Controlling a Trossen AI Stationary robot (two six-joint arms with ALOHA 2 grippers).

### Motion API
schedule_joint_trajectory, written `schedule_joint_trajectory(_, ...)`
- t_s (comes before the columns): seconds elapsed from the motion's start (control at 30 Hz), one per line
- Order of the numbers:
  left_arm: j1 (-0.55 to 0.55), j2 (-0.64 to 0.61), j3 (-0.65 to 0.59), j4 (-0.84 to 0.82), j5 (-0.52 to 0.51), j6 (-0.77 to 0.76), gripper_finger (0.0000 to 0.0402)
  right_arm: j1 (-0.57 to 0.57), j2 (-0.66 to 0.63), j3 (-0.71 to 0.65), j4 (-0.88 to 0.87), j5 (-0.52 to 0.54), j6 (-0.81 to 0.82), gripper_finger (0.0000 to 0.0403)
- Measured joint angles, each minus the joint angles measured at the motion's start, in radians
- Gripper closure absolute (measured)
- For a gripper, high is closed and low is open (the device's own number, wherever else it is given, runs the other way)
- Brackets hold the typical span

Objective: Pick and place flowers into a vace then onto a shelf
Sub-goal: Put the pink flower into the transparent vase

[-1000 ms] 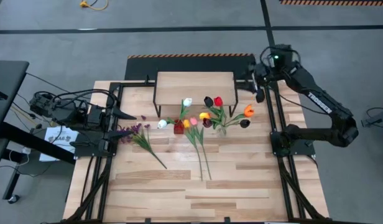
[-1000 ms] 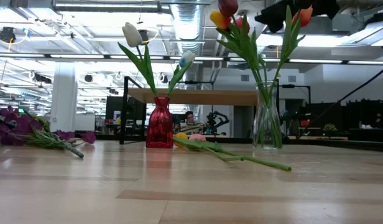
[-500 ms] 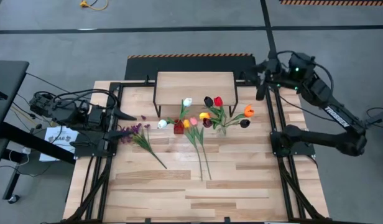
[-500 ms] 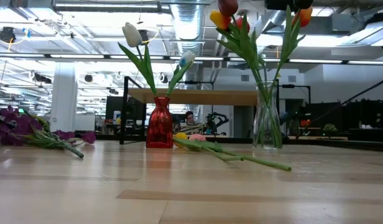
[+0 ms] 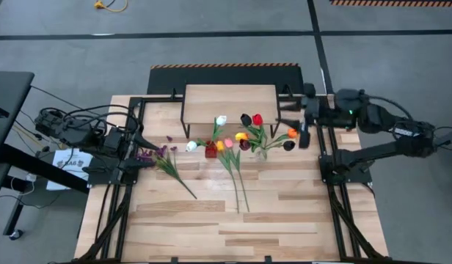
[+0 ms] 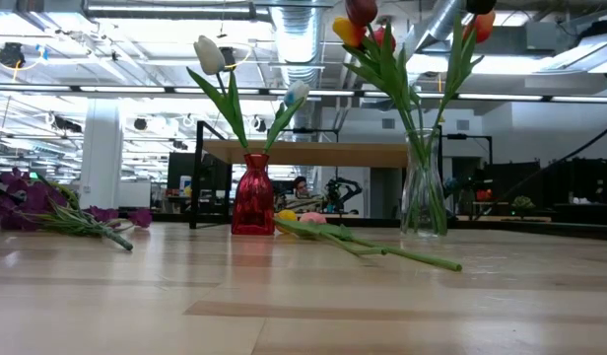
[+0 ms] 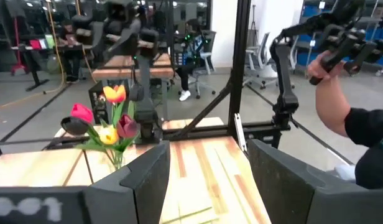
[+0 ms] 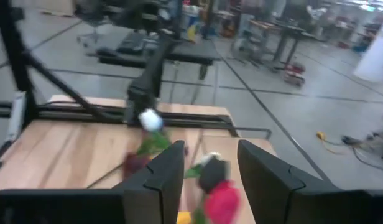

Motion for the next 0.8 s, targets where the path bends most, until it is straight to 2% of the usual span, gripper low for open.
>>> schedule_joint_trajectory(0.2, 0.0, -0.028, 0.0, -0.049, 0.017, -0.017, 0.0194, 0.265, 0.087, 0.0, -0.023, 0.333, 0.025, 0.0274)
schedule_joint_trajectory(0.43, 0.0, -0.059, 0.0, -0.088, 0.074, -0.031, 0.0194, 0.483, 0.223, 0.0, -0.017, 0.597, 0.168, 0.028)
schedule_joint_trajectory(0.57, 0.0, -0.059, 0.0, -0.097, 0.107, -0.032, 0.0194, 0.595, 0.278, 0.0, -0.004, 0.705, 0.26, 0.0281)
schedule_joint_trajectory(0.8, 0.0, -0.058, 0.0, -0.105, 0.173, -0.03, 0.0194, 0.745, 0.386, 0.0, 0.072, 0.828, 0.413, 0.0281)
